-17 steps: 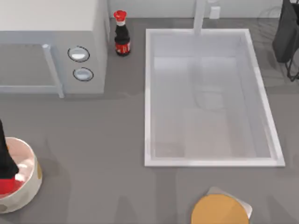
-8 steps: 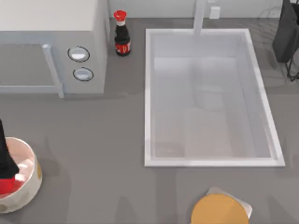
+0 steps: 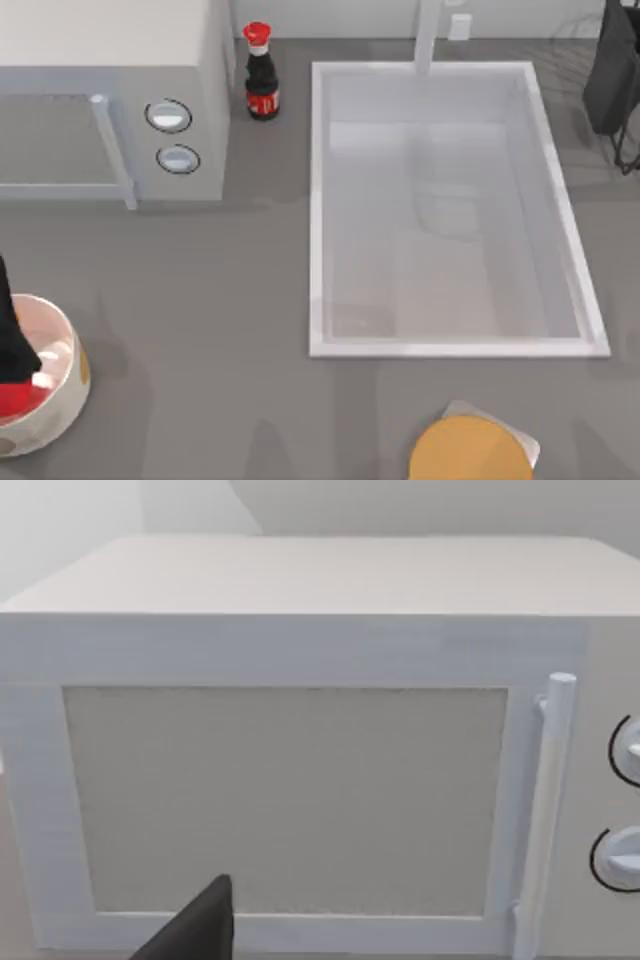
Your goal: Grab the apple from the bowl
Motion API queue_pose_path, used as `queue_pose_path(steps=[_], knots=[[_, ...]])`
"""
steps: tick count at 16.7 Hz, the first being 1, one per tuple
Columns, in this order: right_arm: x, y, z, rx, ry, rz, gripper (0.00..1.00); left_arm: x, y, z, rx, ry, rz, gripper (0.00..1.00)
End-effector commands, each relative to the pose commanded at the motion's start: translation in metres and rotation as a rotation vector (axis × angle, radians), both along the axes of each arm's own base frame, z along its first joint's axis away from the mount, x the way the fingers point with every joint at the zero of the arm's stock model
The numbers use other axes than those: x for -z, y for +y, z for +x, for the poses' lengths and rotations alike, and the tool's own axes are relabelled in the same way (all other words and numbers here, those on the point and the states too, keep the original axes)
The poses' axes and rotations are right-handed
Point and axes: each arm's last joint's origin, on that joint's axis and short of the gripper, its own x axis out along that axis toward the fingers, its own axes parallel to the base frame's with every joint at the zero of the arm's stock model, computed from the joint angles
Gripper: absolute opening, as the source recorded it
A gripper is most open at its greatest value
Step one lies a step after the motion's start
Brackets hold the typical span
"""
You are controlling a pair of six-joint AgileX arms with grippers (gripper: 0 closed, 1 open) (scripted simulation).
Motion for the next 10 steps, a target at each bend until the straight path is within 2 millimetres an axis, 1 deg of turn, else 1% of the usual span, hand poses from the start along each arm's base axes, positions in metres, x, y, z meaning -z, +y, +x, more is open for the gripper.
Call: queue_pose_path(steps=[7, 10], knots=[[0.0, 0.0, 0.0, 0.0, 0.0, 0.0, 1.0, -0.0002, 0.0, 0.0, 0.0, 0.001, 0.0, 1.0], [0.0, 0.0, 0.0, 0.0, 0.0, 0.0, 1.0, -0.0088, 0.0003, 0.0008, -0.002, 0.069, 0.004, 1.0]])
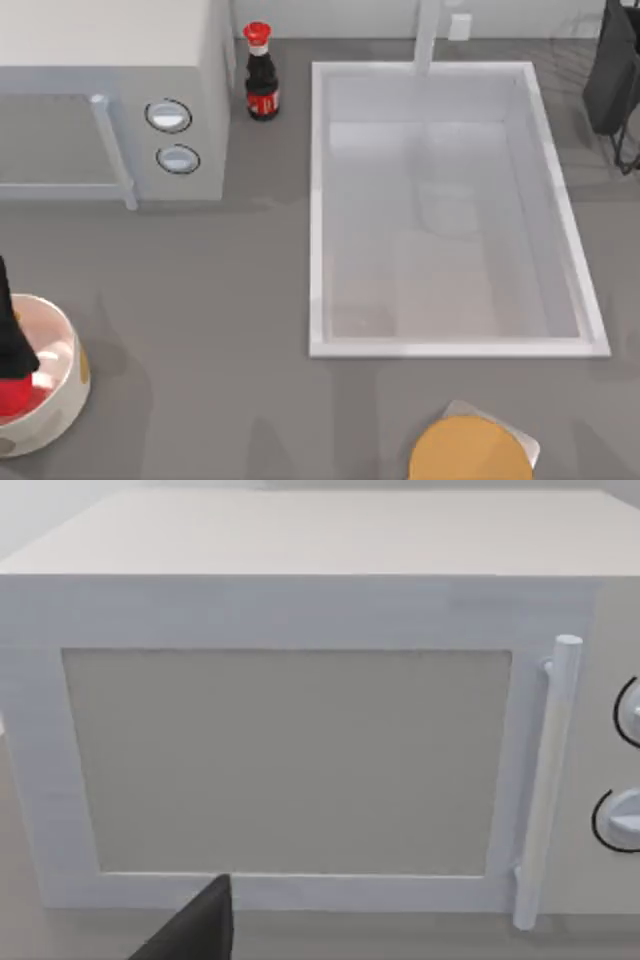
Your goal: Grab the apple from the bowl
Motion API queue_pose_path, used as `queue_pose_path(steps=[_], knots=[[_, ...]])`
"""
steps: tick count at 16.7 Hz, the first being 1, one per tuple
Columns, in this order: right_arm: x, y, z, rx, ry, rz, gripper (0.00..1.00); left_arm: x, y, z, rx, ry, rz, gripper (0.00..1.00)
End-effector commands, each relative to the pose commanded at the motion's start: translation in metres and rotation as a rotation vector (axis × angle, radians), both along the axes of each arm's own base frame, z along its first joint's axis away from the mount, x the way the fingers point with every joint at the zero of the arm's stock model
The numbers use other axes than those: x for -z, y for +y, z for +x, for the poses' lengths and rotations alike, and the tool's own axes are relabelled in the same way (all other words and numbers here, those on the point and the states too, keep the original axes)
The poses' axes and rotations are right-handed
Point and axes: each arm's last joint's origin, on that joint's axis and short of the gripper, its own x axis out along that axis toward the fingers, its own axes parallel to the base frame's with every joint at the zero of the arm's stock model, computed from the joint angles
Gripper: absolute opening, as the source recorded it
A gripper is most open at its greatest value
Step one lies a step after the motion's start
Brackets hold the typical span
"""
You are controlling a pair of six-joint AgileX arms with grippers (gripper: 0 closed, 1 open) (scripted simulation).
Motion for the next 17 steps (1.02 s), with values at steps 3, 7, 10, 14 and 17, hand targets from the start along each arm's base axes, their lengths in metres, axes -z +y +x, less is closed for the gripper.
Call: queue_pose_path(steps=[3, 7, 10, 14, 17], knots=[[0.0, 0.0, 0.0, 0.0, 0.0, 0.0, 1.0, -0.016, 0.001, 0.006, -0.004, 0.166, 0.007, 1.0], [0.0, 0.0, 0.0, 0.0, 0.0, 0.0, 1.0, -0.038, 0.003, 0.03, -0.008, 0.513, 0.016, 1.0], [0.0, 0.0, 0.0, 0.0, 0.0, 0.0, 1.0, -0.048, 0.005, 0.06, -0.006, 0.811, 0.019, 1.0], [0.0, 0.0, 0.0, 0.0, 0.0, 0.0, 1.0, -0.044, 0.009, 0.106, 0.002, 1.181, 0.017, 1.0], [0.0, 0.0, 0.0, 0.0, 0.0, 0.0, 1.0, -0.036, 0.012, 0.133, 0.01, 1.383, 0.014, 1.0]])
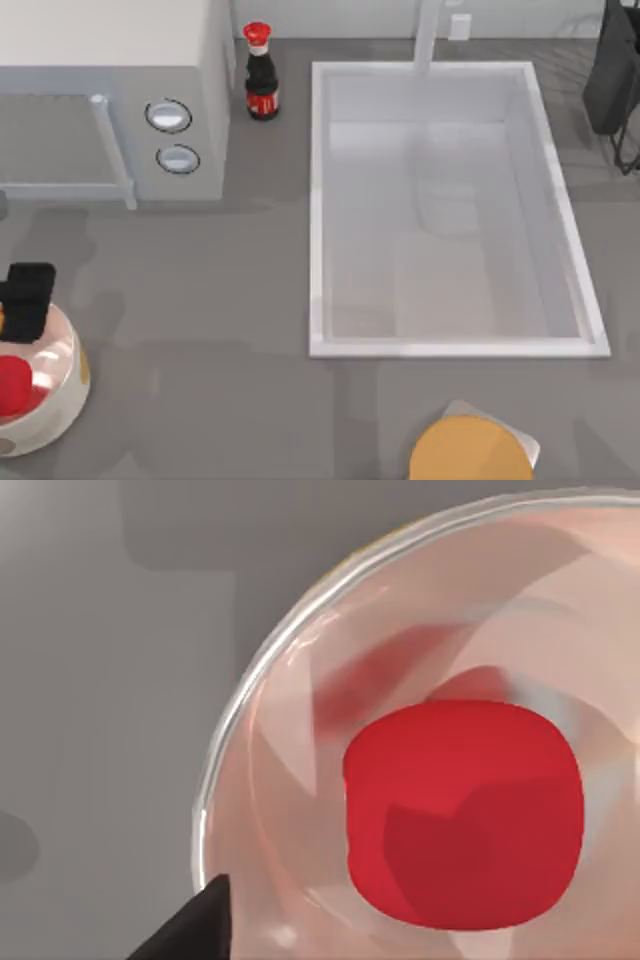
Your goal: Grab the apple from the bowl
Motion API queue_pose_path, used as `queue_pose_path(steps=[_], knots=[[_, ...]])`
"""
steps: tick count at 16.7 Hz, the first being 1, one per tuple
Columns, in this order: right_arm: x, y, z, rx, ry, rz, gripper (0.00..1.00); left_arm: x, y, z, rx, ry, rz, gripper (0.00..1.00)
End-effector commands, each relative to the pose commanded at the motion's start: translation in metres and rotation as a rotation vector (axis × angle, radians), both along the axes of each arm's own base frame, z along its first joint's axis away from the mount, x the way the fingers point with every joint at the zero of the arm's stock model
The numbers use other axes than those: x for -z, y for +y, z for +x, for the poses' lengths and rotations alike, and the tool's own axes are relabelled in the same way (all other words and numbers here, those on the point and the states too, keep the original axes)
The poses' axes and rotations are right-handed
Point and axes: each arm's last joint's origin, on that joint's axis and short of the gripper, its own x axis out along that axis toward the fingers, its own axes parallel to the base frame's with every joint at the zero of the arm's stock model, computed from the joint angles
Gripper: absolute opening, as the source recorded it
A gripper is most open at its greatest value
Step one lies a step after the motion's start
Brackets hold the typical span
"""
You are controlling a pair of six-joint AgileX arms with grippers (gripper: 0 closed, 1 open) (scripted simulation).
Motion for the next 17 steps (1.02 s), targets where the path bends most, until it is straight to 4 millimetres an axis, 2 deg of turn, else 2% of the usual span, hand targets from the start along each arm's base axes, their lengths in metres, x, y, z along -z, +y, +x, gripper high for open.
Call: queue_pose_path(steps=[4, 10, 13, 17], knots=[[0.0, 0.0, 0.0, 0.0, 0.0, 0.0, 1.0, 0.006, 0.002, 0.016, 0.002, 0.117, -0.005, 1.0], [0.0, 0.0, 0.0, 0.0, 0.0, 0.0, 1.0, 0.01, 0.001, 0.016, 0.006, 0.12, -0.005, 1.0], [0.0, 0.0, 0.0, 0.0, 0.0, 0.0, 1.0, 0.035, 0.001, 0.02, 0.005, 0.126, -0.005, 1.0], [0.0, 0.0, 0.0, 0.0, 0.0, 0.0, 1.0, 0.082, 0.002, 0.023, 0.003, 0.099, -0.004, 1.0]])
